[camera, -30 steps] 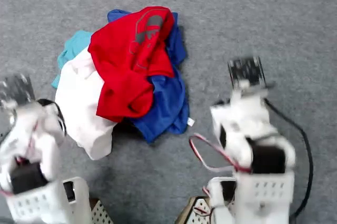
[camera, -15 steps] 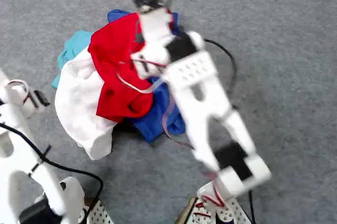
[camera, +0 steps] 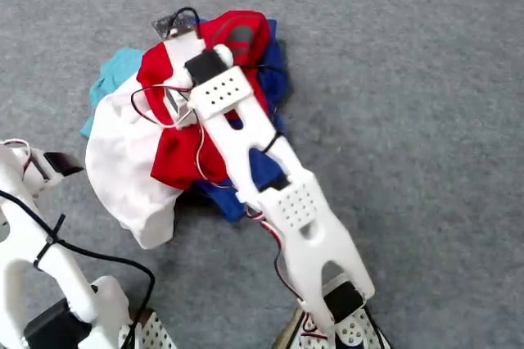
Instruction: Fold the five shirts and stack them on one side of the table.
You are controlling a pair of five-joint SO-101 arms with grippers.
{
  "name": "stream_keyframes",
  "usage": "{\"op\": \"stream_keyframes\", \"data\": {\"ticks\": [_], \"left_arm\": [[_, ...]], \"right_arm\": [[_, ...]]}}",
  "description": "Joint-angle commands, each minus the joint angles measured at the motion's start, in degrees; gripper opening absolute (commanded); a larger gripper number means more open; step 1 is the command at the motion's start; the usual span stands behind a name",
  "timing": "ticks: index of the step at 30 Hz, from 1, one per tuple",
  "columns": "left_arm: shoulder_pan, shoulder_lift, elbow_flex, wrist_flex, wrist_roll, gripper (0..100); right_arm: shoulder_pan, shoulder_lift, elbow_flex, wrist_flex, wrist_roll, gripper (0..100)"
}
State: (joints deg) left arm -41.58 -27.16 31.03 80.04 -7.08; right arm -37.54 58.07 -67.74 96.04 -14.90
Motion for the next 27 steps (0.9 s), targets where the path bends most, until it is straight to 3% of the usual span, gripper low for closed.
{"op": "stream_keyframes", "data": {"ticks": [1,6,27], "left_arm": [[-0.35,-0.4,0.26,-0.09,-0.09,36],[-0.35,-0.48,0.18,-0.09,-0.09,36],[-0.35,-0.48,0.18,0.35,-0.09,36]], "right_arm": [[-0.75,2.51,-6.46,2.2,-0.53,24.2],[-0.66,2.07,-9.54,2.02,2.55,0.0],[9.27,-20.88,-11.56,1.93,3.87,0.5]]}}
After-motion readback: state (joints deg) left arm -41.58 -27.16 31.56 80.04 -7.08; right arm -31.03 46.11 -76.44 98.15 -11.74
